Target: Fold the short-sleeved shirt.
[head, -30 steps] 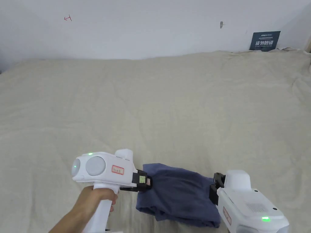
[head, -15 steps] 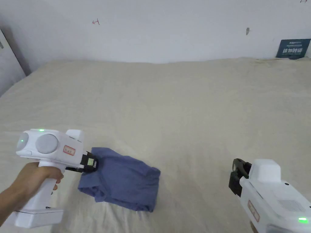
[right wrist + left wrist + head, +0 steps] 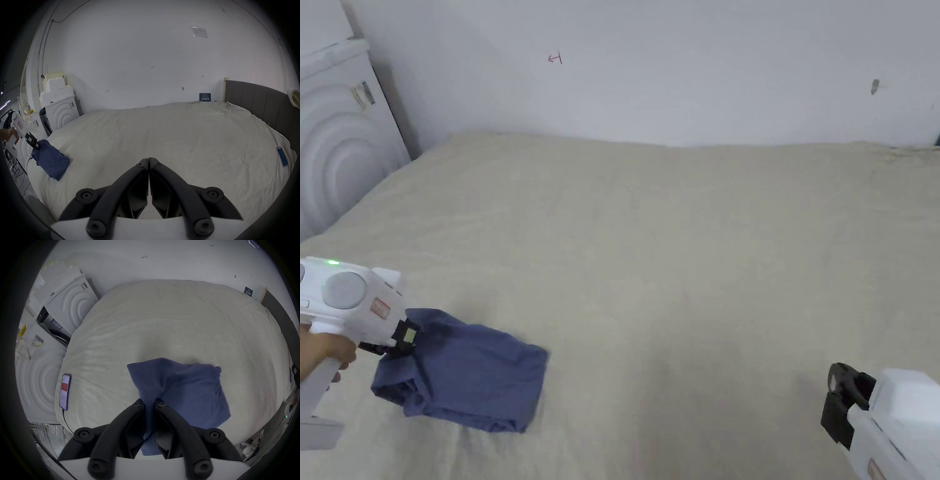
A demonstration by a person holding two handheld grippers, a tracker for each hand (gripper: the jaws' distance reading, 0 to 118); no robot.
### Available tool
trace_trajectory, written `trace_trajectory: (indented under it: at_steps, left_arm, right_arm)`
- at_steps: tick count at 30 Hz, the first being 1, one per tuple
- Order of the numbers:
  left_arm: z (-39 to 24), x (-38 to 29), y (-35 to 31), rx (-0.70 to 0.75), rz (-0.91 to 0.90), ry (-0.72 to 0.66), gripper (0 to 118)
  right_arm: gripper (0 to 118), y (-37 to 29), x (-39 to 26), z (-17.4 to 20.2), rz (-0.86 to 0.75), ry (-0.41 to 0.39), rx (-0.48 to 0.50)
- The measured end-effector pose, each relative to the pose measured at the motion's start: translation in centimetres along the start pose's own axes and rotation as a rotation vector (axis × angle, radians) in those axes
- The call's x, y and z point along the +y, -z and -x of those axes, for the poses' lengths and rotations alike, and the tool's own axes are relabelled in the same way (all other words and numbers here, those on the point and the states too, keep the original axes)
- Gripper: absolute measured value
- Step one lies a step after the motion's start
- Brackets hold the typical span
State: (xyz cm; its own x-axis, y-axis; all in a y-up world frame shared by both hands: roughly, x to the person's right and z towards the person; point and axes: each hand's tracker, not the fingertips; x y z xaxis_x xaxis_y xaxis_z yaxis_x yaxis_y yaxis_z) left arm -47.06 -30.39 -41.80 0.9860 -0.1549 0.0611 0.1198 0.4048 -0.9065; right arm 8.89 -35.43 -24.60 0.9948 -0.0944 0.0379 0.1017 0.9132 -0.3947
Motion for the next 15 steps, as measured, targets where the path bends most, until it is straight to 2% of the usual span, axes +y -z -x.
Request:
trace_trajectory:
  at_steps: [12,14,15]
  left_arm:
    - [-0.5,-1.3,7.1,0.123,0.085,-0.044,9]
    - [-0.3,-1.4,7.0,0.117,0.064,-0.077,11]
    - [-0.2,-1.4,6.9,0.118,0.058,-0.08,17]
  right_arm:
    - [0,0.6,0.2,0.5,0.018,-0.03,-0.014]
    - [0,0.5,0.3,0.4,0.016,-0.03,-0.012]
    - [0,0.5,0.4,0.4,0.014,-0.031,-0.014]
